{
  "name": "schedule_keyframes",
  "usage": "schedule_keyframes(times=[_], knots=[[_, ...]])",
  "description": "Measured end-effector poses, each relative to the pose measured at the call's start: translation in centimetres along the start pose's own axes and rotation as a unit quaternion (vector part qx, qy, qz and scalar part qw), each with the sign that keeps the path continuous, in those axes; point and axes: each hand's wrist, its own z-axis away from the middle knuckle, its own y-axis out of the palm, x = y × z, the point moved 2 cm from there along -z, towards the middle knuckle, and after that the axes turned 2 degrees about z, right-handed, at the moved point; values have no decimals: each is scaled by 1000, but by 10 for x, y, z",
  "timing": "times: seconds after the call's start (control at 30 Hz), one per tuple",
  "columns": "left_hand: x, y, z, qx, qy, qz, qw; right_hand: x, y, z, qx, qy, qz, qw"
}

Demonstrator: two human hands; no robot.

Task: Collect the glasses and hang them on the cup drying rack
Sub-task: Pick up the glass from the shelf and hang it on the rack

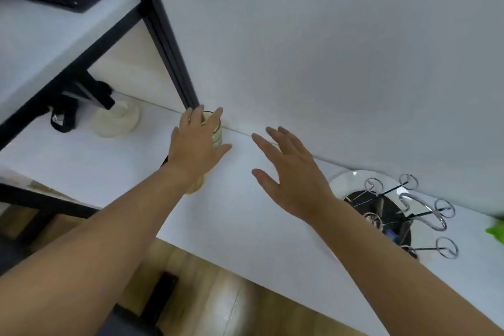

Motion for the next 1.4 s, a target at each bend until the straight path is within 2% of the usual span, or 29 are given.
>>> schedule_keyframes(times=[0.13,0.37,0.63,0.8,1.17,1.4], knots=[[12,32,-23,31,-61,1,998,-8,29,-10,23,-7,3,1000],[28,68,-37,34,-81,2,996,-20,59,-21,28,-13,18,999],[31,77,-47,32,-77,28,996,-20,74,-19,54,-5,3,999],[33,79,-54,4,-55,46,997,-20,81,-11,41,13,-30,999],[35,74,-55,45,-40,32,998,-18,84,5,44,42,-44,997],[25,58,-30,29,-23,72,997,-12,64,20,36,89,-77,992]])
